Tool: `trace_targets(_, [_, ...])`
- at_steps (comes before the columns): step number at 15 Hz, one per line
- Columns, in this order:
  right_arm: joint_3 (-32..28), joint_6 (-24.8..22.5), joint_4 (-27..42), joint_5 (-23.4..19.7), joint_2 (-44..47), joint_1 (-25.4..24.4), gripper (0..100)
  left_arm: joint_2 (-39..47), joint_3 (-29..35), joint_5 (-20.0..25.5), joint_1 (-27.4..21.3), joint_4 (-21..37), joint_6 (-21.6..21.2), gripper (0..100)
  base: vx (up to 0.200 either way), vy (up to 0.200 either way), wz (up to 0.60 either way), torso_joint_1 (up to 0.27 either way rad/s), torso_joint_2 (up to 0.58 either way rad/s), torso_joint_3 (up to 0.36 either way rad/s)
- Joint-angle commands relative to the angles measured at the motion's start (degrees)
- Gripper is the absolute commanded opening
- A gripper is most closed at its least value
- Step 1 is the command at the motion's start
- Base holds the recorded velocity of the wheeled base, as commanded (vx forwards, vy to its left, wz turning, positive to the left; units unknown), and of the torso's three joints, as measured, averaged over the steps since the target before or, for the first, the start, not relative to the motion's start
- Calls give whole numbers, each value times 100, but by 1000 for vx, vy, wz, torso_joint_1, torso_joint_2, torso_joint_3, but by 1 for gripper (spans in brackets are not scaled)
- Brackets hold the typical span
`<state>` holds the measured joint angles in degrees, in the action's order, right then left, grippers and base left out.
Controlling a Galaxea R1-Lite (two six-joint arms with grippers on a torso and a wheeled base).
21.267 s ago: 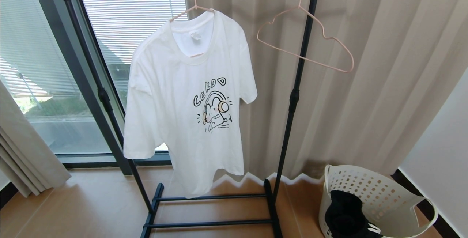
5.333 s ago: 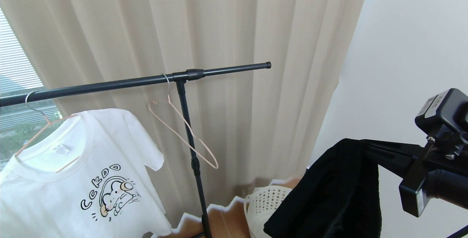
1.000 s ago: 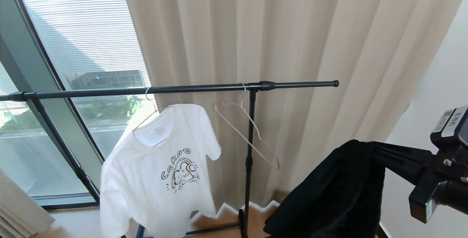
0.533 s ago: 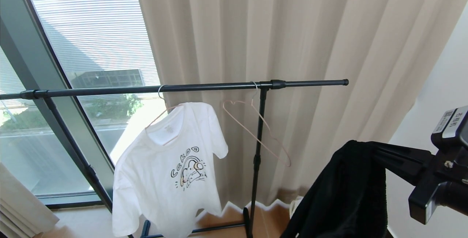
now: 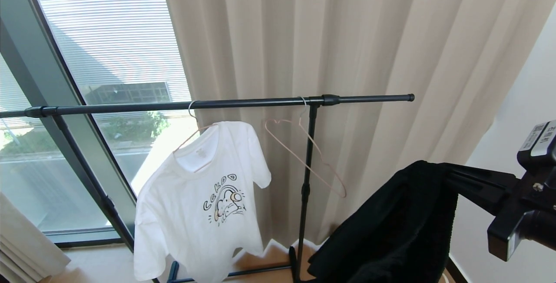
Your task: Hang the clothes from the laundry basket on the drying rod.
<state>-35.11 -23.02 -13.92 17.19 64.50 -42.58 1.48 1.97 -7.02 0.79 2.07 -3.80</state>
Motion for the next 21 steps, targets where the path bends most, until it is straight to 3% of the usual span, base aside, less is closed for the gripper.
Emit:
trace_targets(1, [-119, 104, -102, 4, 221, -5, 0, 1769, 928, 34, -18, -14, 249, 100, 0, 0, 0, 0, 0, 0])
trace_targets(2, [-145, 298, -234, 4, 291, -13, 0, 2639, 1314, 96, -202, -14, 512, 100, 0, 0, 0, 0, 0, 0])
trace_targets(4, [-348, 807, -374, 21, 441, -145, 0, 4115, 1938, 87, -1020, -31, 1048, 100, 0, 0, 0, 0, 0, 0])
trace_targets(7, [-761, 1660, -374, 21, 854, -189, 0, 5609, 3292, 61, -2865, 4, 2947, 100, 0, 0, 0, 0, 0, 0])
trace_targets(8, [-892, 1845, -383, 21, 1003, -189, 0, 6137, 3573, 69, -3173, 21, 3123, 100, 0, 0, 0, 0, 0, 0])
trace_targets(11, [-1385, 2249, -410, 4, 1434, -198, 0, 7279, 4048, 289, -3428, -31, 3026, 100, 0, 0, 0, 0, 0, 0])
trace_targets(12, [-1657, 2381, -418, -31, 1741, -251, 0, 7736, 4100, 676, -3445, -58, 3043, 100, 0, 0, 0, 0, 0, 0])
trace_targets(14, [-2026, 2469, -418, -67, 2181, -286, 0, 8211, 4004, 957, -3437, -146, 3149, 100, 0, 0, 0, 0, 0, 0])
trace_targets(16, [-2615, 2583, -568, -75, 2849, -295, 0, 8598, 3933, 1001, -3437, -603, 3360, 100, 0, 0, 0, 0, 0, 0])
trace_targets(19, [-2633, 2600, -1429, 4, 3323, -303, 0, 8905, 3661, 1203, -3454, -1025, 3360, 100, 0, 0, 0, 0, 0, 0])
trace_targets(21, [-2633, 2732, -1473, 21, 3297, -488, 0, 9037, 3599, 1203, -3437, -1130, 3360, 100, 0, 0, 0, 0, 0, 0])
